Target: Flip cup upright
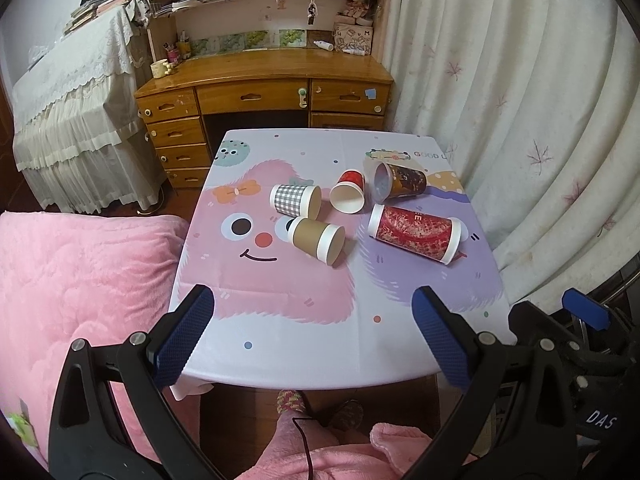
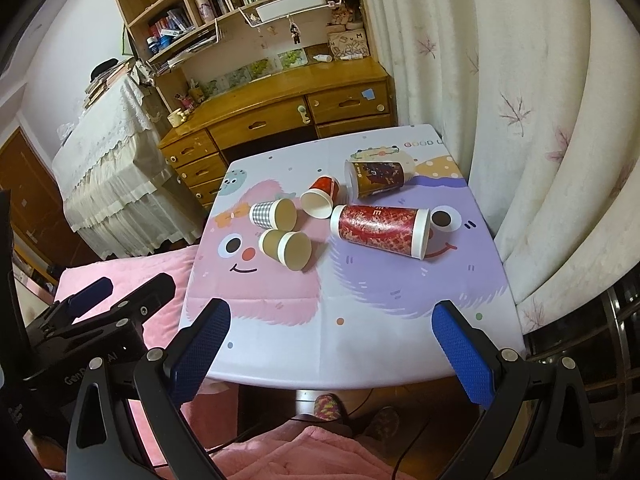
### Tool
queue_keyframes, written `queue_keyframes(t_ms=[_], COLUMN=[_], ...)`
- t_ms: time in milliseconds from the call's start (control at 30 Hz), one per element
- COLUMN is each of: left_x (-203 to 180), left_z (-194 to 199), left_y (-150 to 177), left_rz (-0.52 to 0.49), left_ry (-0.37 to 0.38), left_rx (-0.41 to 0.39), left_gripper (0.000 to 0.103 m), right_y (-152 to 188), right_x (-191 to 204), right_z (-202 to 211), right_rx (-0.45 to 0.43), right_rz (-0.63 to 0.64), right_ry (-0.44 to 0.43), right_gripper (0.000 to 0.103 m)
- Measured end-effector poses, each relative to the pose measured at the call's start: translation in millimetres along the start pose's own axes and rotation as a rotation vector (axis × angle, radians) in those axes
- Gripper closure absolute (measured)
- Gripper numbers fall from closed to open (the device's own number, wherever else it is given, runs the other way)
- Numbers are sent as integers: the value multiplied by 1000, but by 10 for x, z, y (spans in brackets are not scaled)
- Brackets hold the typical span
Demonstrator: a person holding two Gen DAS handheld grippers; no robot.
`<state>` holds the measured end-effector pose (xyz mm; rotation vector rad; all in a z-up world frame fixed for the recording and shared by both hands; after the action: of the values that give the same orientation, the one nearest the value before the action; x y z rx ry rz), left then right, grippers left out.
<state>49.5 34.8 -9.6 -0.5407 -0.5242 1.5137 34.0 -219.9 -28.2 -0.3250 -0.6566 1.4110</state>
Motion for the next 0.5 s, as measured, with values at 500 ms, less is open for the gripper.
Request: queue_keyframes(t_ms=[500], left_x=[0], left_z=[8], left_y=[28], left_rz=[11], left_ry=[3], left_rx=[-4], left_gripper=[4], right_y=[-58], right_x=[20], right_z=[94], right_rx=[-28], right_rz=[41], right_ry=[-19], right_gripper=[0])
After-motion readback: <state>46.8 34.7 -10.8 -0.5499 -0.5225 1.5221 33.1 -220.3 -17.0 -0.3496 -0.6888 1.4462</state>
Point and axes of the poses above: each gripper's, at about its wrist camera, not at the fingertips, and z roughly against the way its jaws point, x to its left, y to its underside, the point moved 2 cm from there along -z, roughly the way its jaws point, and after that the axes turned 3 degrees about -z, right-handed, at the moved point
